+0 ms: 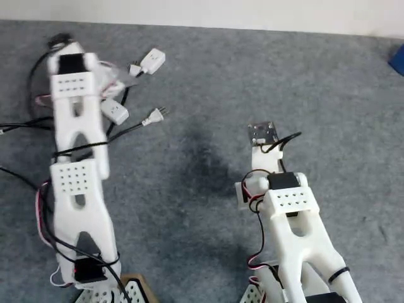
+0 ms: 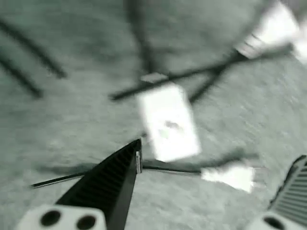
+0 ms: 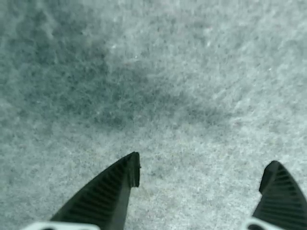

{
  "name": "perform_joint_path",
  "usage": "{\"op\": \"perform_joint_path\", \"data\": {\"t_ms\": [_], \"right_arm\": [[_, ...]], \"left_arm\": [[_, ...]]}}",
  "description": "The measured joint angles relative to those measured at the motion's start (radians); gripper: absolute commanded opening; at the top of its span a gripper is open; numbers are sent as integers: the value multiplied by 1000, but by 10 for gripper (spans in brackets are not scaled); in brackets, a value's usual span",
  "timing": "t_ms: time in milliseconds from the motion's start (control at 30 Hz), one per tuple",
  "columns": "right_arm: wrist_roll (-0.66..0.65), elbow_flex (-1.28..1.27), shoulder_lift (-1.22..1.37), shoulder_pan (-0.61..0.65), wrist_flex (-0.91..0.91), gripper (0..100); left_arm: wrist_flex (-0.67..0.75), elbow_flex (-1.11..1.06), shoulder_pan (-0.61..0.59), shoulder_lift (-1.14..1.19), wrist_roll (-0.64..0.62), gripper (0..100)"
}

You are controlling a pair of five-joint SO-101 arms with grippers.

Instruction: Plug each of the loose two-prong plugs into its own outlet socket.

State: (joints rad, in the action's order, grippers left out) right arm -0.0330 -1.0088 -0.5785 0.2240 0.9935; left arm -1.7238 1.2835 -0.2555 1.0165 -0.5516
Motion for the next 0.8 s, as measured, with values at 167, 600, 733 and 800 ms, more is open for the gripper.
{"op": "perform_joint_path", "data": {"t_ms": [167, 600, 733, 800], "right_arm": [[0, 0, 0, 0, 0, 383], [0, -18, 0, 0, 0, 383], [0, -23, 0, 31, -3, 383], [0, -23, 0, 32, -3, 383]], "left_arm": [[-11, 0, -80, 3, -52, 443], [95, 46, -28, 184, -57, 372], [147, 51, -14, 222, -57, 104], [153, 55, -12, 232, -57, 0]]}}
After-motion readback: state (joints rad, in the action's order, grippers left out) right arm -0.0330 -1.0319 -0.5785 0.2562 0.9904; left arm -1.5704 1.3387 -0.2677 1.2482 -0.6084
